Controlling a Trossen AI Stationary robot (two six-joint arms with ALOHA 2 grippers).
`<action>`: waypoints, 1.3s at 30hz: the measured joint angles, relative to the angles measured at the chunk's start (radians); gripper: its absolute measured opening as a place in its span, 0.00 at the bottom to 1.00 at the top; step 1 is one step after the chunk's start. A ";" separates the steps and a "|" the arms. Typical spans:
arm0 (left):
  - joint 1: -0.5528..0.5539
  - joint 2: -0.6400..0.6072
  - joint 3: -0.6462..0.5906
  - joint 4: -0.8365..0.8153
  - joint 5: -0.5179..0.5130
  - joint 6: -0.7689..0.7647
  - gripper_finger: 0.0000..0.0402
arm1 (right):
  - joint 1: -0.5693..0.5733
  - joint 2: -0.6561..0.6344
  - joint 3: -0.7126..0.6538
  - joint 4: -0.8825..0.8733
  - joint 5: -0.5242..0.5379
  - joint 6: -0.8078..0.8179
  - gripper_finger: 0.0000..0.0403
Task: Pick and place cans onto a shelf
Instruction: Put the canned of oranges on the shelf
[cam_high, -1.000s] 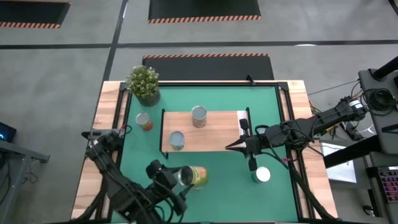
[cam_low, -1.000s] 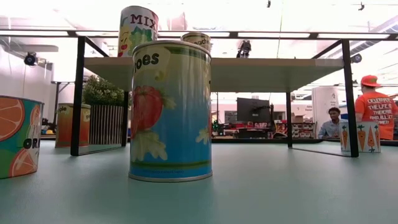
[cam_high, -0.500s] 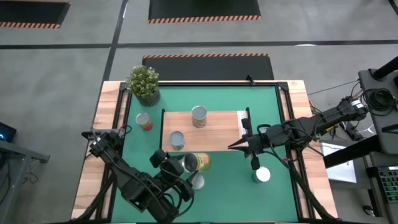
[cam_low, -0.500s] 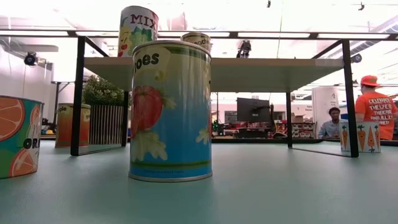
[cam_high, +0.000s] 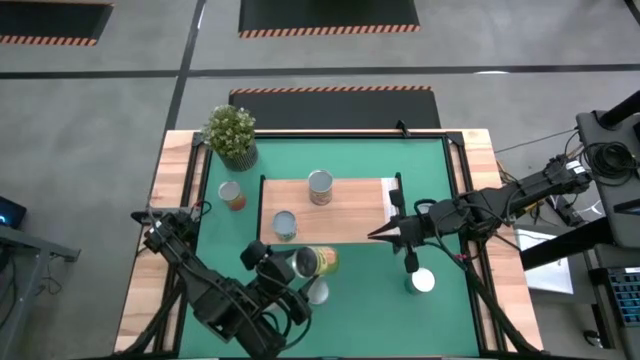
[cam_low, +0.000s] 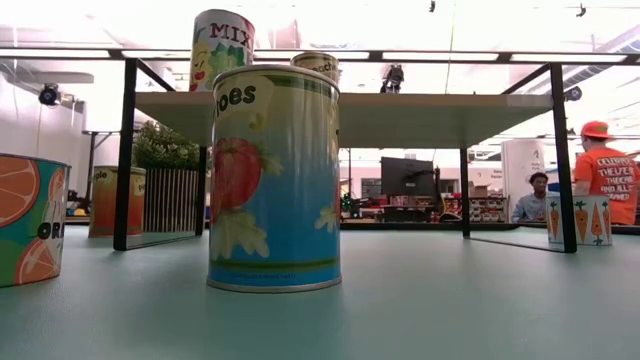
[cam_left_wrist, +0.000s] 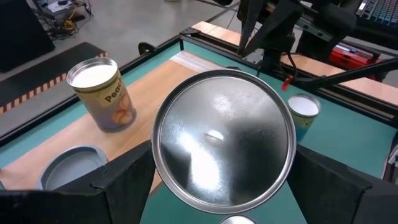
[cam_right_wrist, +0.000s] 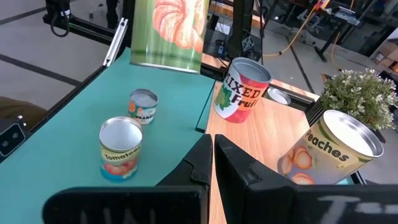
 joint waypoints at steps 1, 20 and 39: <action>0.000 0.000 0.000 0.000 0.005 0.000 0.77 | 0.000 0.000 0.000 0.000 0.000 0.000 0.02; -0.074 -0.002 -0.111 -0.024 0.222 -0.199 0.77 | 0.000 0.002 0.000 0.000 0.000 0.012 0.02; -0.020 -0.002 -0.117 -0.025 0.192 -0.127 0.77 | 0.000 0.001 0.000 -0.038 0.000 0.025 0.02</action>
